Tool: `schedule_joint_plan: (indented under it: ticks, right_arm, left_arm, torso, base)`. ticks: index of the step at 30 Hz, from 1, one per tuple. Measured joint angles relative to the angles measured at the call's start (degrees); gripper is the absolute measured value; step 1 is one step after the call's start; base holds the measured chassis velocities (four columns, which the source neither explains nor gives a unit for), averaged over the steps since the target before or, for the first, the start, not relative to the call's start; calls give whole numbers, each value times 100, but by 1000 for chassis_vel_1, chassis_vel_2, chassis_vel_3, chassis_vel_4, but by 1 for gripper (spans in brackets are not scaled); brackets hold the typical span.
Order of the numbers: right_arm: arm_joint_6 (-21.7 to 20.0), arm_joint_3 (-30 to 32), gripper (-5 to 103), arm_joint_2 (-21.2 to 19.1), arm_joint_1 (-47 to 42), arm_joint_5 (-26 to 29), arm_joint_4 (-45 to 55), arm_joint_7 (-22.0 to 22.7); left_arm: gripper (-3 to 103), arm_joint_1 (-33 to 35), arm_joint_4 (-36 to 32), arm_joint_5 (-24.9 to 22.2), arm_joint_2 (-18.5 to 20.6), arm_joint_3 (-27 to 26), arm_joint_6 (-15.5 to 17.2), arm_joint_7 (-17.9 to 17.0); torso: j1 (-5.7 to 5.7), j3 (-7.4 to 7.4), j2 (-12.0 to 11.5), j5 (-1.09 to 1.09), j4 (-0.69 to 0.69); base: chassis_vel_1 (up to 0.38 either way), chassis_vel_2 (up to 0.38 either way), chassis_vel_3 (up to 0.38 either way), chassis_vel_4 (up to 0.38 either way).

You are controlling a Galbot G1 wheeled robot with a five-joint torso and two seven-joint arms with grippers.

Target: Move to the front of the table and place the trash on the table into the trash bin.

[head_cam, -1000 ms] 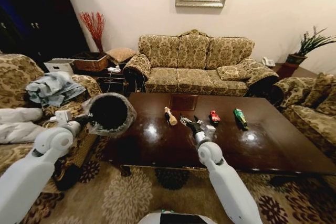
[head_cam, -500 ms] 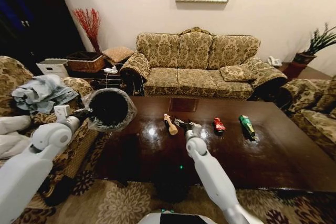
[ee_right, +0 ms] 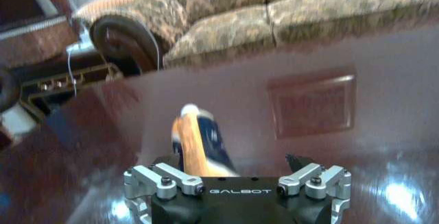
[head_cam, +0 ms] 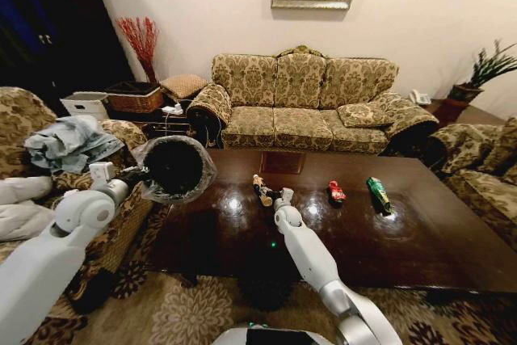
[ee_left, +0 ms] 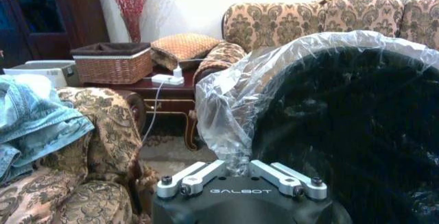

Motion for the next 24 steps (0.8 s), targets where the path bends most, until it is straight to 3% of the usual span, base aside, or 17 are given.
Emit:
schedule_joint_plan:
  ticks: [5, 6, 8, 17, 19, 24]
  right_arm:
    - [-80, -47, 98, 2, -5, 25, -119, -174]
    - [-113, -84, 89, -8, -32, 28, -72, -191]
    - [-134, -106, 89, -13, -42, 30, -40, -192]
    - [-219, -222, 52, -62, -110, 60, 136, -152]
    - [-219, -237, 49, -77, -136, 129, 220, -116]
    - [-196, -220, 37, -210, -516, 574, 1405, 83]
  left_arm:
    - [0, -5, 23, -3, -12, 8, -47, 22]
    - [0, -14, 41, -2, -18, 15, -58, 23]
    - [0, -22, 50, -1, -23, 24, -61, 24]
    - [0, -54, 105, 29, -55, 83, -88, 95]
    - [0, -63, 118, 40, -56, 94, -98, 100]
    - [0, -83, 178, 172, -63, 114, -111, 218]
  torso:
    - [-3, -2, 1, 0, 3]
    - [-4, -2, 0, 0, 3]
    - [-3, -1, 0, 0, 3]
    - [-3, -1, 0, 0, 3]
    - [-3, -1, 0, -1, 3]
    - [-2, -1, 0, 0, 2]
  base:
    - [0, 0, 0, 0]
    - [0, 0, 0, 0]
    - [0, 0, 0, 0]
    - [0, 0, 0, 0]
    - [0, 0, 0, 0]
    - [0, 0, 0, 0]
